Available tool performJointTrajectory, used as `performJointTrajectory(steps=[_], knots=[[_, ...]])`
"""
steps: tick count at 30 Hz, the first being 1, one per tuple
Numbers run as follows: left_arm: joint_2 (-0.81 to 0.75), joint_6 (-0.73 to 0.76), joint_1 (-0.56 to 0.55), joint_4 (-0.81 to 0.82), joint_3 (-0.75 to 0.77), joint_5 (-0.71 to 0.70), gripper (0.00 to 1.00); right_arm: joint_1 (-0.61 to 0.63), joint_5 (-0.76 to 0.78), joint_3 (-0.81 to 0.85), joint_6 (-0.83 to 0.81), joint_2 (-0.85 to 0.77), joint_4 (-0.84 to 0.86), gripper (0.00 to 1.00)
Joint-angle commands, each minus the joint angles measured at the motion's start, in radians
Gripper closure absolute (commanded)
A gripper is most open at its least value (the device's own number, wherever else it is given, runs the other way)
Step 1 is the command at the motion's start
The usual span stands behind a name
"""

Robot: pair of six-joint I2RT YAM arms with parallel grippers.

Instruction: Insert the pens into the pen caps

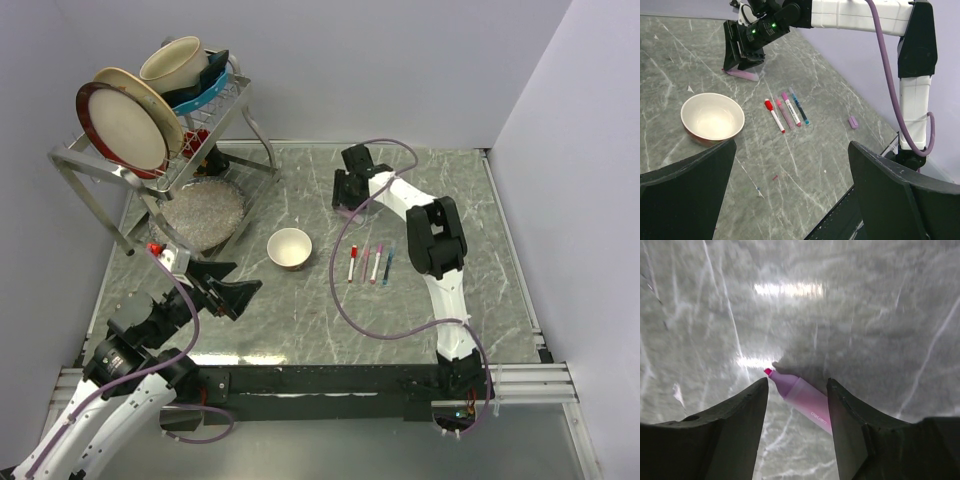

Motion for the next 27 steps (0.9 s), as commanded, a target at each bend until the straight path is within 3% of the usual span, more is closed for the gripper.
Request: performJointTrajectory(steps=[1,12,22,27], knots=[[-0.008,0.023,0.005,0.034,0.020,0.020,0.01,0.029,0.089,-0.029,-0.068,-0.058,-0.107,0.42],[-0.011,0.026,0.005,0.035,0.019,0.024,0.01,0.070,0.157,-0.065,-0.105,-0.067,-0.136,0.55],[0.015,-0.017,0.005,0.023,0.025,0.009,0.01,0.073,0.195,-0.085,-0.064,-0.097,-0.147,1.00],[0.081,-0.068,0.005,-0.020,0.069,-0.011,0.03,0.079,0.172,-0.181,-0.018,-0.193,-0.095,1.00]])
